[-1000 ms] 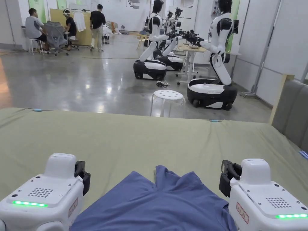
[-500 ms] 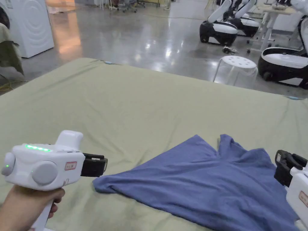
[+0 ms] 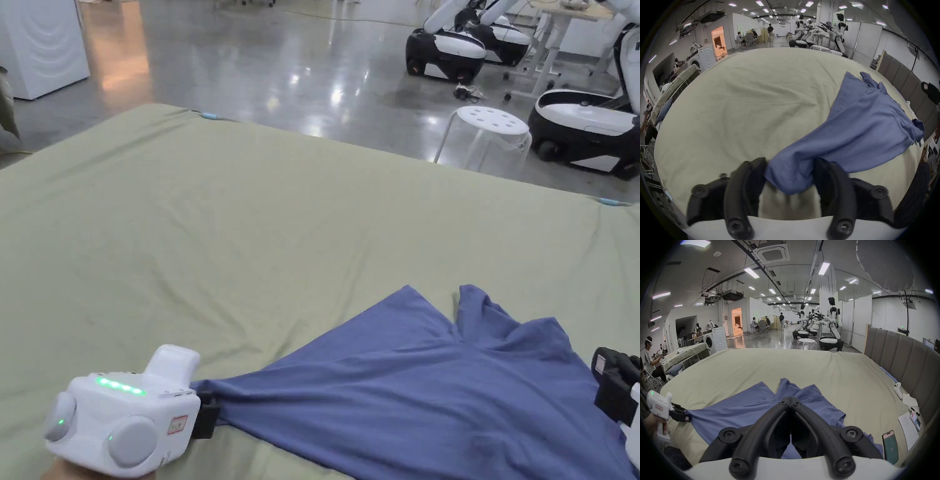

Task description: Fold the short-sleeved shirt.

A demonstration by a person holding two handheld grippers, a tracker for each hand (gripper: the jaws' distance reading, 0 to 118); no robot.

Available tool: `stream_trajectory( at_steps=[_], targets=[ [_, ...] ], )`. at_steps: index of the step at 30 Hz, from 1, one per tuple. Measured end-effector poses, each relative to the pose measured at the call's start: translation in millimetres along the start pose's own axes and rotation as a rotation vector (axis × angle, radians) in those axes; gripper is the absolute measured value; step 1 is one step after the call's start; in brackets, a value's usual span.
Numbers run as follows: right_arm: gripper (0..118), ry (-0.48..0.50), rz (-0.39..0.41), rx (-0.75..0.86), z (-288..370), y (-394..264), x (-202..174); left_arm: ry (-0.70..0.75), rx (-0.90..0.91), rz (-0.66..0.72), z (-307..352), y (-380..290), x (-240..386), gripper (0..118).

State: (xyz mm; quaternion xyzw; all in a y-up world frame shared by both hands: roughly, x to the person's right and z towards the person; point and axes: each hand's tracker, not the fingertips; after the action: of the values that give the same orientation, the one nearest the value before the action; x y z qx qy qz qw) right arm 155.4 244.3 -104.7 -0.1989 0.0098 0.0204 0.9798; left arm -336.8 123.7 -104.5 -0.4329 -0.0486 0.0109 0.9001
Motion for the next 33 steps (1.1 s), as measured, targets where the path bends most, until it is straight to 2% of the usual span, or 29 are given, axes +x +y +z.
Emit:
stream_trajectory(
  at_steps=[1, 3, 5, 8, 11, 12, 14, 15, 16, 17, 19, 22, 23, 24, 25, 27, 28, 29, 33],
  targets=[
    [0, -0.005, -0.004, -0.014, -5, -1, 9, -0.021, 0.022, 0.008, 5, 0, 1, 12],
    [0, -0.026, -0.039, -0.066, -18, 1, 28, -0.018, 0.054, -0.001, 15, -3, 3, 7],
    [0, -0.053, -0.056, -0.105, -36, 3, 52, -0.04, 0.128, 0.011, 30, -2, 6, 7],
    [0, -0.133, -0.018, -0.183, -73, 10, 84, -0.054, 0.136, -0.012, 52, 3, 20, 7],
    [2, -0.098, -0.047, -0.289, -125, 12, 116, -0.057, 0.177, -0.013, 50, 5, 18, 7],
    [10, -0.097, -0.037, -0.322, -143, 12, 121, -0.055, 0.192, -0.016, 50, 6, 17, 7],
    [59, -0.091, 0.0, -0.384, -175, 12, 125, -0.054, 0.179, -0.017, 48, 9, 15, 7],
    [89, -0.071, 0.017, -0.428, -194, 9, 125, -0.048, 0.184, -0.018, 49, 9, 21, 7],
    [114, -0.066, 0.033, -0.45, -211, 5, 124, -0.047, 0.181, -0.019, 49, 10, 22, 7],
    [117, -0.064, 0.05, -0.439, -224, 1, 120, -0.047, 0.172, -0.022, 47, 11, 22, 7],
    [112, -0.061, 0.065, -0.488, -256, -6, 115, -0.035, 0.168, -0.022, 46, 13, 27, 7],
    [110, -0.039, 0.058, -0.52, -286, -19, 108, -0.022, 0.151, -0.012, 40, 13, 27, 7],
    [103, -0.038, 0.067, -0.528, -289, -23, 104, -0.02, 0.145, -0.009, 37, 14, 24, 7],
    [89, -0.035, 0.078, -0.533, -291, -27, 99, -0.01, 0.152, -0.009, 36, 13, 24, 7],
    [66, 0.022, 0.049, -0.539, -279, -27, 96, -0.01, 0.154, -0.018, 35, 12, 24, 7],
    [45, 0.013, 0.008, -0.51, -269, -22, 94, 0.006, 0.145, -0.038, 33, 11, 28, 7],
    [13, 0.04, -0.03, -0.528, -266, -20, 94, 0.008, 0.145, -0.046, 30, 12, 29, 7],
    [1, 0.044, -0.036, -0.525, -260, -20, 98, 0.009, 0.142, -0.046, 28, 12, 30, 7],
    [1, 0.045, -0.045, -0.411, -206, 12, 97, 0.01, 0.162, -0.035, 32, 18, 32, 7]
  ],
)
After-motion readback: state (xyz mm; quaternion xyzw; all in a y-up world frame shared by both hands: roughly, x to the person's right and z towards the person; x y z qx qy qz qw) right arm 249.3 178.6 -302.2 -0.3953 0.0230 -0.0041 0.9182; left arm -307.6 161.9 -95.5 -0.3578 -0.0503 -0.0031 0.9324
